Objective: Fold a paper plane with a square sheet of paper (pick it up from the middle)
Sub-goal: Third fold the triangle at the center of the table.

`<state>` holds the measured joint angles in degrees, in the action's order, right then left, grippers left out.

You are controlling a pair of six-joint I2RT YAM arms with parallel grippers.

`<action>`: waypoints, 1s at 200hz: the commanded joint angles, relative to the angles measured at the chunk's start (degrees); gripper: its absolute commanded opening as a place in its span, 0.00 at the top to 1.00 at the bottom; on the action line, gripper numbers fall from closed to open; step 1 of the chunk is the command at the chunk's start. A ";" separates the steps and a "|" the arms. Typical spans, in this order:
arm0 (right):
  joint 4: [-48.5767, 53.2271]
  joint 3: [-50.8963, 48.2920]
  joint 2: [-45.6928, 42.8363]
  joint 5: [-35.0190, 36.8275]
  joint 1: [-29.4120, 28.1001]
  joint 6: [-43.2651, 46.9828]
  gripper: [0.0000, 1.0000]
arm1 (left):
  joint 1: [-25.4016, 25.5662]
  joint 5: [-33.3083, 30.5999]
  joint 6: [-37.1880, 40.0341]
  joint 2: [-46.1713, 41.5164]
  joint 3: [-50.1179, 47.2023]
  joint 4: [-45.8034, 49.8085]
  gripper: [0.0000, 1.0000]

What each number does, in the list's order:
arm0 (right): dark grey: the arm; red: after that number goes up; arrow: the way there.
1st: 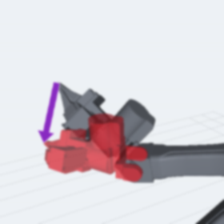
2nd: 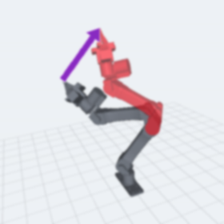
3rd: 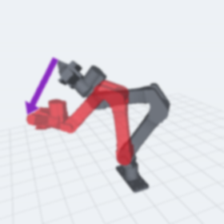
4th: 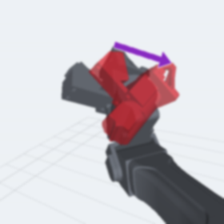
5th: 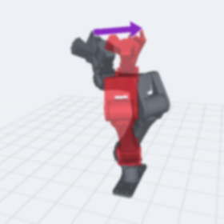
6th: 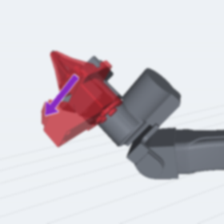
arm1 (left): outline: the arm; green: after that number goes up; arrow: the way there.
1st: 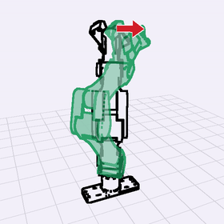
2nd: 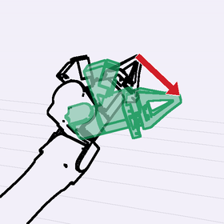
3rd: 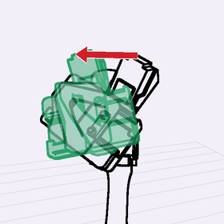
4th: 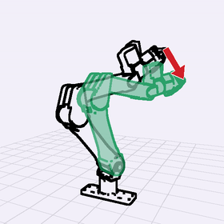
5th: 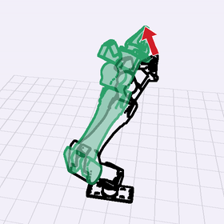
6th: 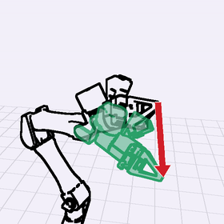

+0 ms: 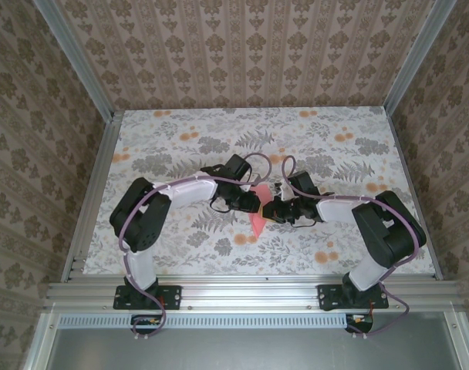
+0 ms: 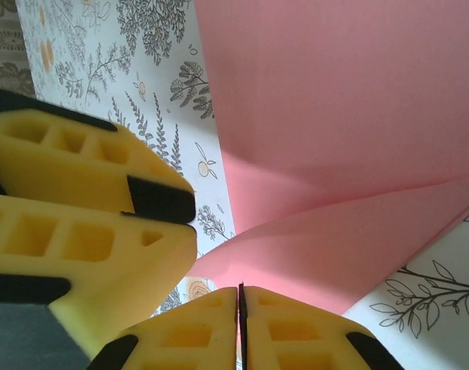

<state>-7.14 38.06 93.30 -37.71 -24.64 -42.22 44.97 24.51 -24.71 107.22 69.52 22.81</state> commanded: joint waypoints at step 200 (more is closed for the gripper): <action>-6.90 -1.62 2.69 4.68 -0.76 -5.35 0.92 | 1.14 -2.51 0.17 -9.10 -1.31 2.80 0.77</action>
<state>-12.29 37.39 95.79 -34.96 -25.04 -45.91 45.12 21.43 -23.55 98.85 69.41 25.30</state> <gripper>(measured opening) 0.087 0.260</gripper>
